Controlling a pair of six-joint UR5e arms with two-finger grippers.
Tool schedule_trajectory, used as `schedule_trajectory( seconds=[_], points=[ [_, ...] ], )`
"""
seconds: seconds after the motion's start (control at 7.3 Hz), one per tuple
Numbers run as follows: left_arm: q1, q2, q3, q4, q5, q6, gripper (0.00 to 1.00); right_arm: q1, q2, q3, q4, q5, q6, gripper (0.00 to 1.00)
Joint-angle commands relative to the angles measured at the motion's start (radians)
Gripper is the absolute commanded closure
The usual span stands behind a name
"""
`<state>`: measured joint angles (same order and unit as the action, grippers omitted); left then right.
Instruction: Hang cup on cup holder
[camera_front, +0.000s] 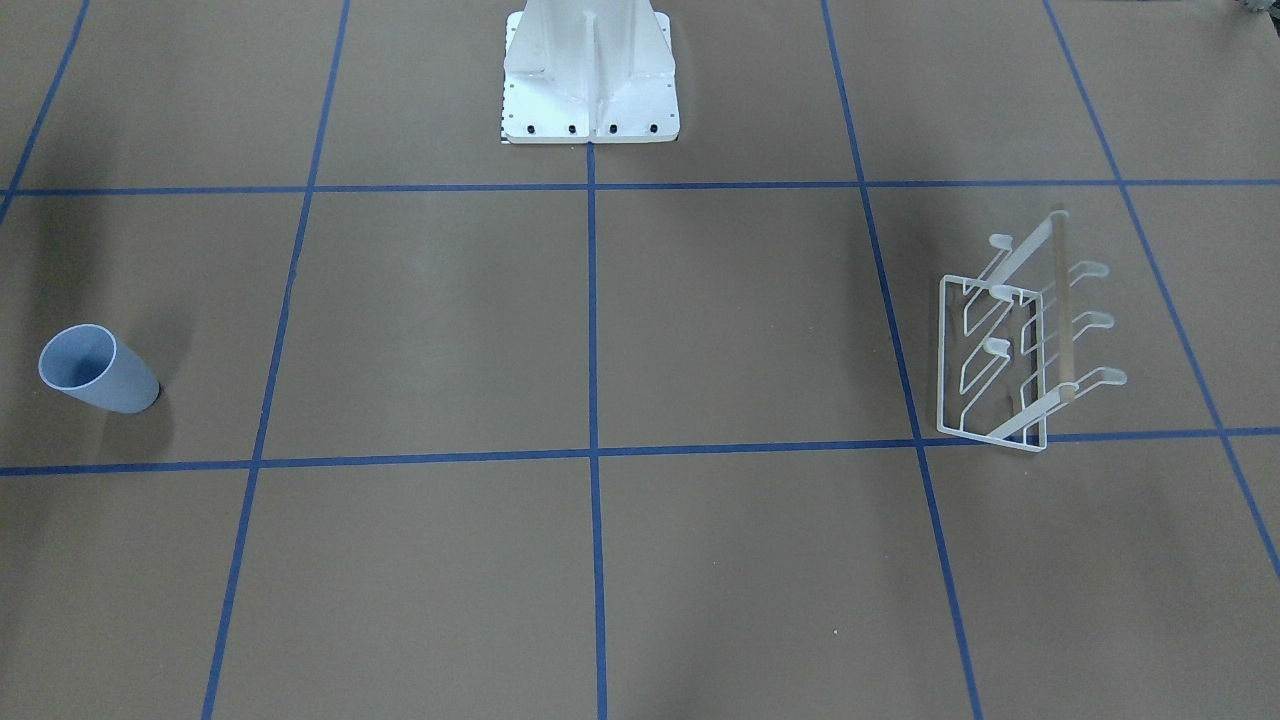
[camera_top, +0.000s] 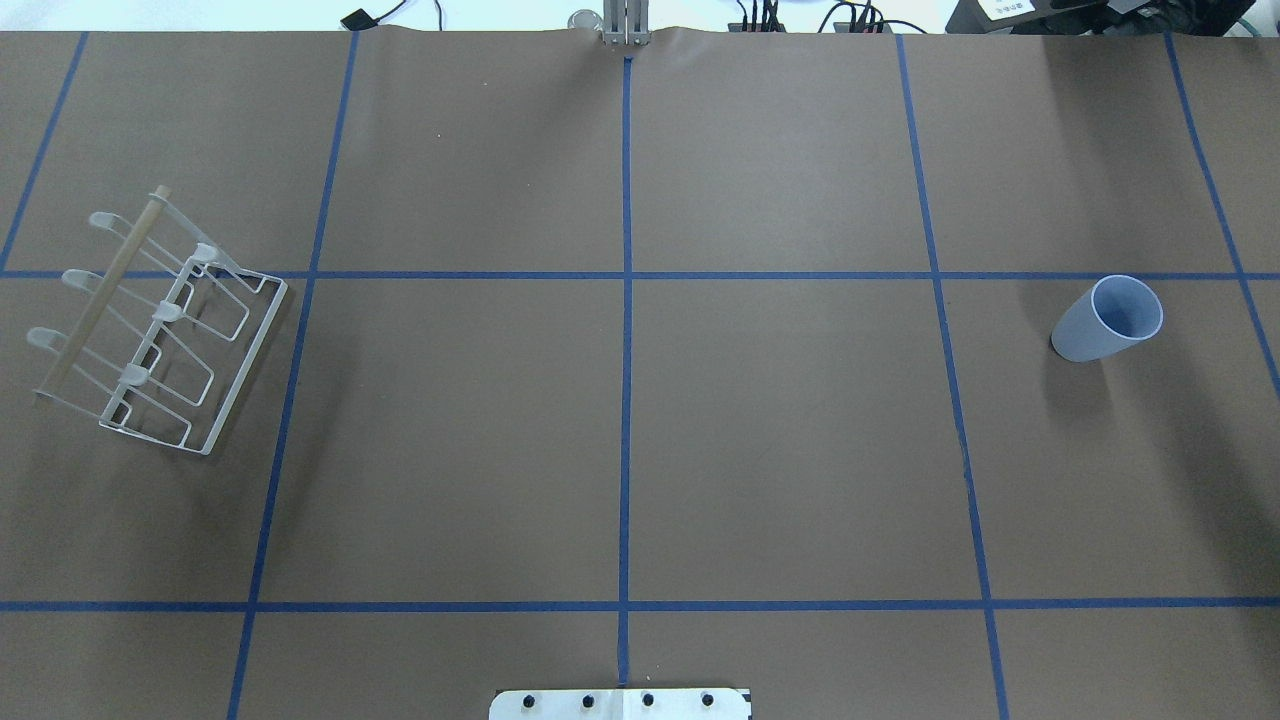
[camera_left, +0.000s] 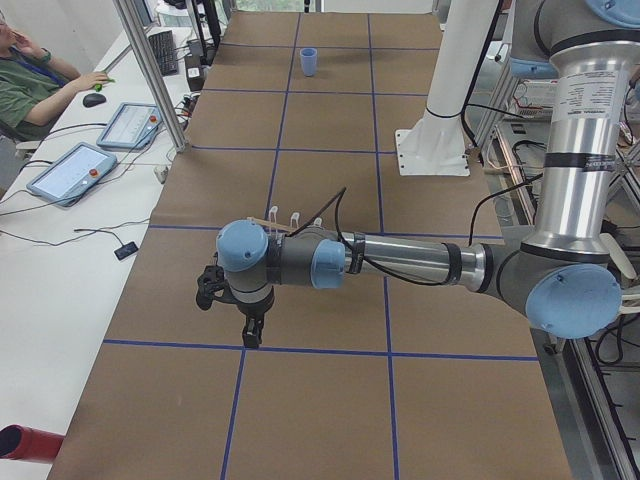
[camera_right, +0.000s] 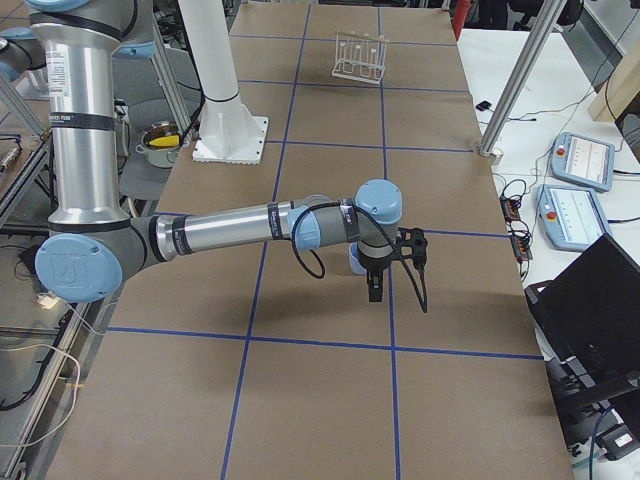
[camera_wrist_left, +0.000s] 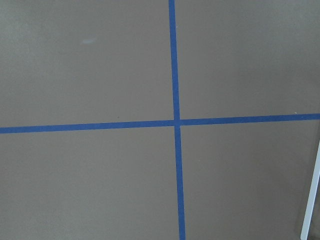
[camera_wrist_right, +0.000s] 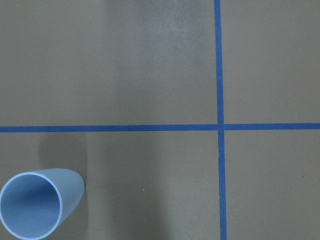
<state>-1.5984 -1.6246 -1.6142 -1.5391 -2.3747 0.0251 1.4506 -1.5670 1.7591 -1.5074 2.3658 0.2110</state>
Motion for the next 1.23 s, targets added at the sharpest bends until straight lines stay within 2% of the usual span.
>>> schedule_trajectory(
  seconds=[0.0, 0.41, 0.68, 1.1],
  points=[
    [0.000, -0.003, -0.003, -0.001, 0.002, -0.001, 0.02, -0.079, 0.037, -0.003, 0.018, 0.000, 0.019, 0.00],
    [0.000, 0.002, 0.005, -0.006, 0.000, 0.003, 0.02, -0.171, 0.077, -0.064, 0.033, -0.002, 0.088, 0.00],
    [0.000, 0.002, 0.004, -0.009, 0.000, 0.001, 0.02, -0.197, 0.094, -0.125, 0.038, -0.002, 0.088, 0.00],
    [0.000, -0.001, 0.002, -0.007, 0.003, -0.001, 0.02, -0.246, 0.136, -0.164, 0.038, 0.000, 0.088, 0.00]
  ],
)
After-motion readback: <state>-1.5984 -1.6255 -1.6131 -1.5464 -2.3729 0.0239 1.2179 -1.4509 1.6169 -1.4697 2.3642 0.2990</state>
